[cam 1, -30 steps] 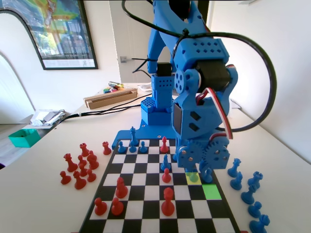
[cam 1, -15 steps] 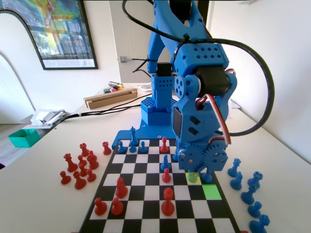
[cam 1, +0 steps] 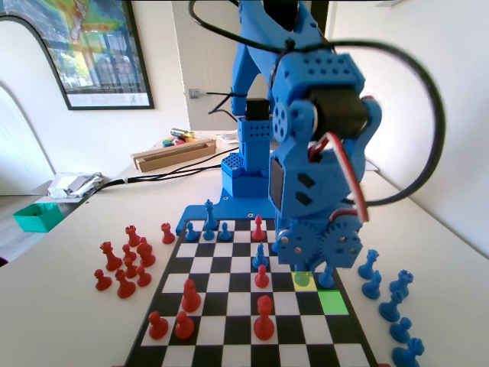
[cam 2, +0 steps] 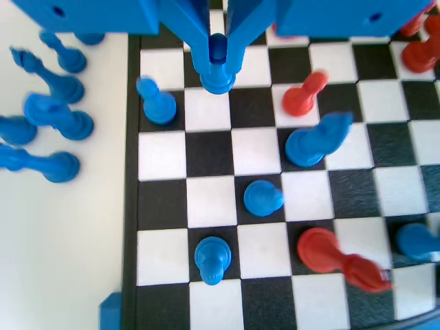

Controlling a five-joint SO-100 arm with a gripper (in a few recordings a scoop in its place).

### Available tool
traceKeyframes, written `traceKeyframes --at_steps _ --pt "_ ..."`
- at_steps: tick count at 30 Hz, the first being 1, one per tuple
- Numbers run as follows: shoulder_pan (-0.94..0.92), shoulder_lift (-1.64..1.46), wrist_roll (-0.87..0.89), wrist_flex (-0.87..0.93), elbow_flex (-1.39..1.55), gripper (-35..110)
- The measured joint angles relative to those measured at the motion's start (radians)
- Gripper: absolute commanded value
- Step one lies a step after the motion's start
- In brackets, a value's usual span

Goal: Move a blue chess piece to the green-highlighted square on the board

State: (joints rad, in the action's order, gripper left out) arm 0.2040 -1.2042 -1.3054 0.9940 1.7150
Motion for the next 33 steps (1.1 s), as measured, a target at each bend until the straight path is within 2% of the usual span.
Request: traceKeyframes --at_steps 7,13,33 --pt "-0.006 0.0 0.054 0.109 -0.176 1" --pt "0.017 0.048 0.106 0.126 -0.268 1" --pt "0.084 0.161 0.132 0.044 -0.241 1"
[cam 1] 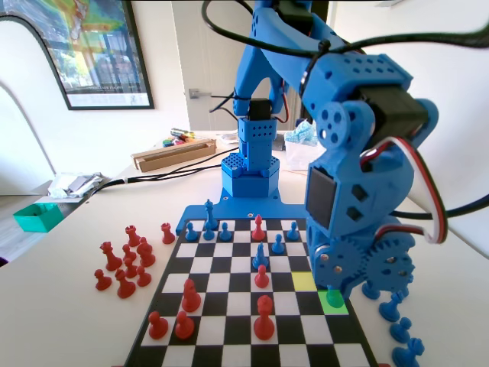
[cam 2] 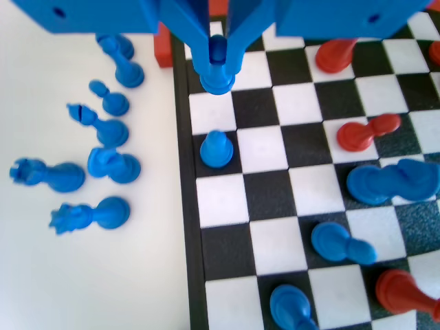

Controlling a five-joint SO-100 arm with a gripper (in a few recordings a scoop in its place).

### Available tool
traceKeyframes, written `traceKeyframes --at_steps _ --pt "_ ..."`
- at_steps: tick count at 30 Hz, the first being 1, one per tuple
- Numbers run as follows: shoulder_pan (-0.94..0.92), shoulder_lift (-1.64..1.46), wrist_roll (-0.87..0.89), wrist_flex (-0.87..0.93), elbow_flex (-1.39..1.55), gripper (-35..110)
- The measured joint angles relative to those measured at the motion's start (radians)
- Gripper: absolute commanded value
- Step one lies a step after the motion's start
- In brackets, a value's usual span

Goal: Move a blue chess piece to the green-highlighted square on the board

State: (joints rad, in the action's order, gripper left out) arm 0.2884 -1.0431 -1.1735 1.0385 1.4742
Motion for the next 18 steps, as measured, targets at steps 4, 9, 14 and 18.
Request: traceKeyframes --at_steps 4,9,14,18 --pt "0.005 0.006 0.0 -0.015 0.006 1" --pt "0.003 0.009 -0.009 -0.029 0.031 1" --pt "0.003 0.025 -0.009 -0.029 0.035 2" --pt "0.003 0.025 -0.009 -0.043 0.035 4"
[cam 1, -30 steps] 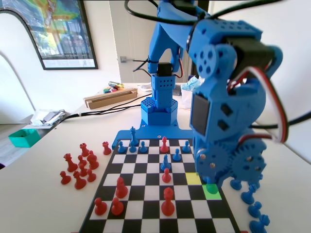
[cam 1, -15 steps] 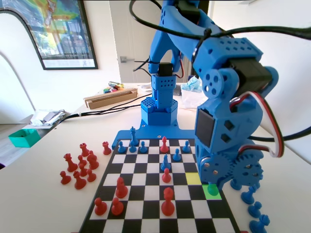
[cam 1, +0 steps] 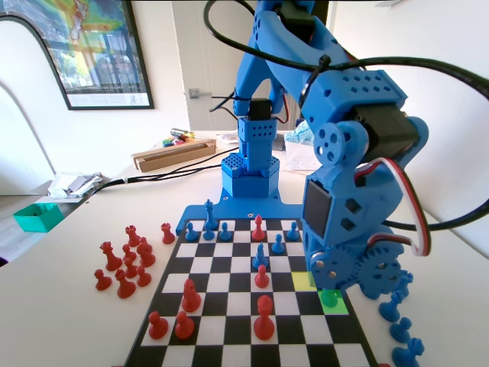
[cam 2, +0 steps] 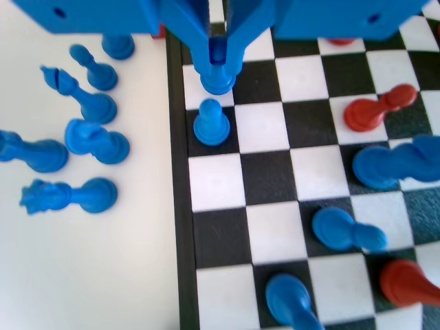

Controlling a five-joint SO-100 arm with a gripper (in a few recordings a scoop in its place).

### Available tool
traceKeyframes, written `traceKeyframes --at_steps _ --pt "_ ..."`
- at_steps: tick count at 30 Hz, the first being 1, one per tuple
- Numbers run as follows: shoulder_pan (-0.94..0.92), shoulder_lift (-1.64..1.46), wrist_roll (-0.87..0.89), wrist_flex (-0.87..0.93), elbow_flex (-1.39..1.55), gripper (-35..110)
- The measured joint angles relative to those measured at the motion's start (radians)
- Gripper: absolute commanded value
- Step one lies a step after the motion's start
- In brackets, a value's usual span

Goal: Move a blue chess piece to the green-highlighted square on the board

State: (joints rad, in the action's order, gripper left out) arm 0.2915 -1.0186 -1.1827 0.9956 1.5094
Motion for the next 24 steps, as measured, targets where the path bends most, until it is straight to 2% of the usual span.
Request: traceKeyframes --at_steps 7,24 --pt "0.0 0.0 0.0 0.003 0.0 11" --pt "-0.044 -0.092 -0.066 0.057 -0.002 13"
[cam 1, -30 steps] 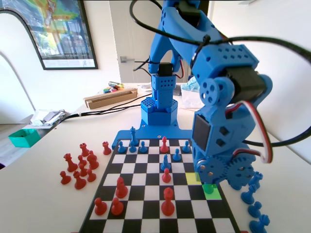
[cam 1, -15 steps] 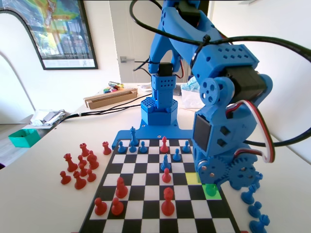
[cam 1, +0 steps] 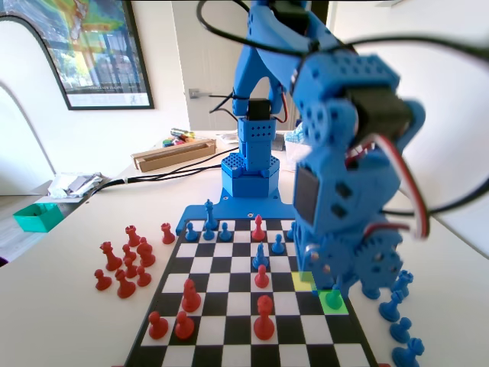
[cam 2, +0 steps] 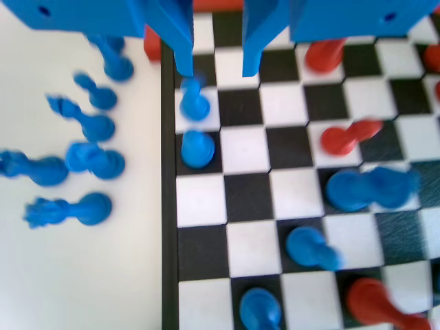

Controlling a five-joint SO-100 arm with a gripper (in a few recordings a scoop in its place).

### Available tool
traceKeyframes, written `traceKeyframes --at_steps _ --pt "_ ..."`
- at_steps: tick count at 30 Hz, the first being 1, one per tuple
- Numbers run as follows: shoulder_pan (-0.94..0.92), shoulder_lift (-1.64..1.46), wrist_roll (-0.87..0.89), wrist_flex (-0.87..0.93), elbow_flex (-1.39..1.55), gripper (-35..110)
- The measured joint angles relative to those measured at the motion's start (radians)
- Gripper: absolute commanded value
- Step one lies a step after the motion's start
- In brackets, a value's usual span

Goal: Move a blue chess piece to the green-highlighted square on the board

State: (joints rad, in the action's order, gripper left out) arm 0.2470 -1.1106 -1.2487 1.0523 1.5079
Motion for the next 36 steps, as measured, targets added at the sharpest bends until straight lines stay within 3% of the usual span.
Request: traceKeyframes --at_steps 13,26,36 --pt "-0.063 -0.4 -0.072 0.27 -0.075 10" --pt "-0.086 -0.876 -0.296 0.601 -0.072 2" --pt "-0.089 -1.213 -0.387 0.753 0.153 1"
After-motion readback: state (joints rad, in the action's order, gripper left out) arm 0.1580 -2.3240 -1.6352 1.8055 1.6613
